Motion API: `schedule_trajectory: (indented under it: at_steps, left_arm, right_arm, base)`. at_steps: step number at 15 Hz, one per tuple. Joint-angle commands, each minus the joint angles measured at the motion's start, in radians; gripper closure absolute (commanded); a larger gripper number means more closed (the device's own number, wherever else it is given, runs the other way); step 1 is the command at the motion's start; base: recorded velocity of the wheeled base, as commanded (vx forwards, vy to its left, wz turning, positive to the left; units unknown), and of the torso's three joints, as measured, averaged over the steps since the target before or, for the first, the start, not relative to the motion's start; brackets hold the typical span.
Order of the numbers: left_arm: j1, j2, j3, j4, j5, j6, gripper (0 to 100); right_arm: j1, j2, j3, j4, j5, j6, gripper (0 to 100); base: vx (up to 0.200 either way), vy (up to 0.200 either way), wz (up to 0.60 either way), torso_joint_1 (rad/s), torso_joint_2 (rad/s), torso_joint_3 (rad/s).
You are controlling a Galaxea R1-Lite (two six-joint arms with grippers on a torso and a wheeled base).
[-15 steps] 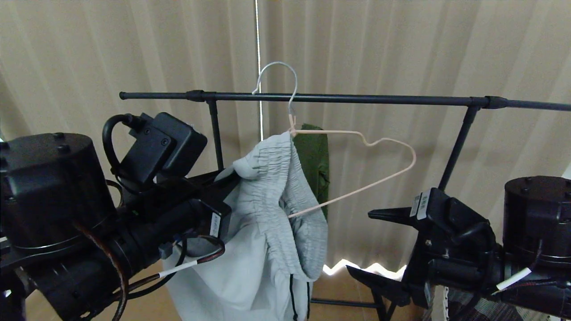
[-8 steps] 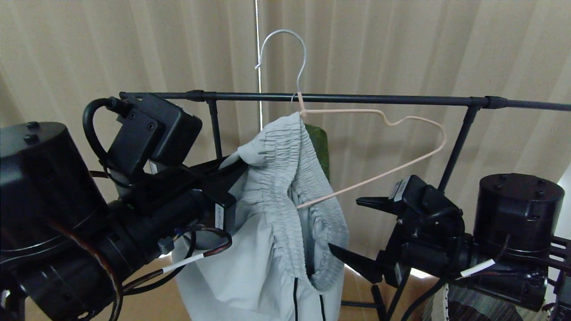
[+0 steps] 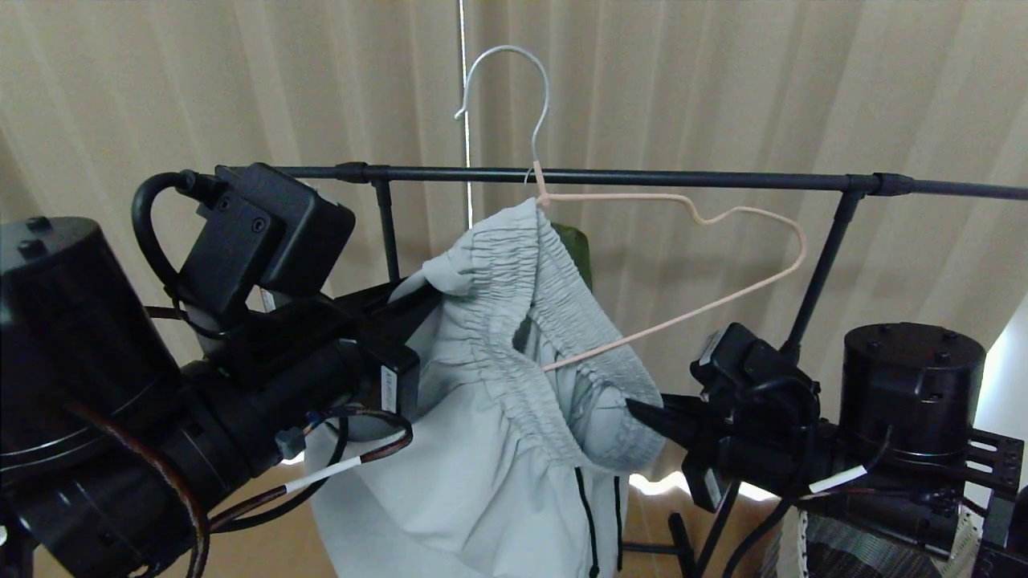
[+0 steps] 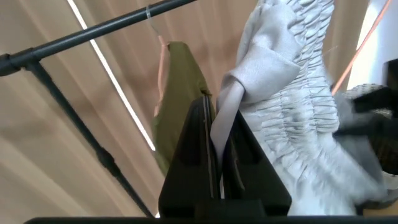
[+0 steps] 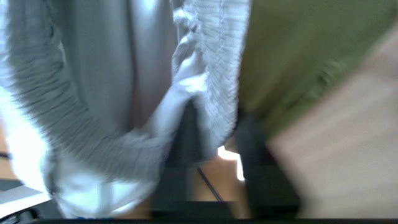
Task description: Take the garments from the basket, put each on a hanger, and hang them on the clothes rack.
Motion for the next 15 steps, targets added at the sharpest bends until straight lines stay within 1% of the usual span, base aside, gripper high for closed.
schedule_trajectory:
  at_steps: [1,3,4,5,7,8,9,10,12,13,15]
  left_arm:
    - [0.044,-0.014,0.023,-0.003,0.003,0.001,100]
    - [0.121,-0.034,0.072,-0.004,0.003,0.030,100]
    - [0.131,-0.042,0.093,-0.017,0.001,0.041,100]
    - [0.134,-0.048,0.132,-0.052,0.001,0.044,100]
    - [0.134,-0.054,0.172,-0.081,0.001,0.060,100]
    - [0.138,-0.066,0.196,-0.087,0.001,0.081,100]
    - [0.138,-0.066,0.196,-0.087,0.001,0.081,100]
    - [0.162,-0.092,0.247,-0.086,0.003,0.142,100]
    - [0.213,-0.101,0.285,-0.087,0.001,0.277,100]
    - [0.222,-0.100,0.293,-0.089,0.001,0.316,100]
    - [0.222,-0.095,0.297,-0.087,0.000,0.331,100]
  right_arm:
    - [-0.054,-0.028,0.006,-0.003,-0.011,-0.001,100]
    - [-0.155,-0.037,-0.009,-0.006,-0.011,-0.002,100]
    - [-0.194,-0.036,-0.020,-0.009,-0.011,-0.002,100]
    - [-0.248,-0.026,-0.031,-0.031,-0.011,-0.002,100]
    - [-0.290,-0.008,-0.044,-0.064,-0.011,-0.001,100]
    - [-0.313,0.001,-0.052,-0.084,-0.014,-0.001,100]
    - [-0.313,0.001,-0.052,-0.084,-0.014,-0.001,100]
    - [-0.324,0.009,-0.071,-0.097,-0.028,-0.001,100]
    - [-0.323,0.006,-0.074,-0.101,-0.032,-0.001,100]
    - [-0.315,0.003,-0.072,-0.101,-0.031,-0.001,100]
    - [-0.295,-0.002,-0.074,-0.101,-0.032,-0.001,100]
  base:
    - [0.000,0.000,0.00,0.000,0.00,0.000]
    - [0.000,0.000,0.00,0.000,0.00,0.000]
    - [0.000,0.000,0.00,0.000,0.00,0.000]
    - [0.000,0.000,0.00,0.000,0.00,0.000]
    - [0.000,0.000,0.00,0.000,0.00,0.000]
    - [0.000,0.000,0.00,0.000,0.00,0.000]
    - [0.000,0.000,0.00,0.000,0.00,0.000]
    - [0.000,0.000,0.00,0.000,0.00,0.000]
    - [0.000,0.000,0.00,0.000,0.00,0.000]
    - [0.000,0.000,0.00,0.000,0.00,0.000]
    - [0.000,0.000,0.00,0.000,0.00,0.000]
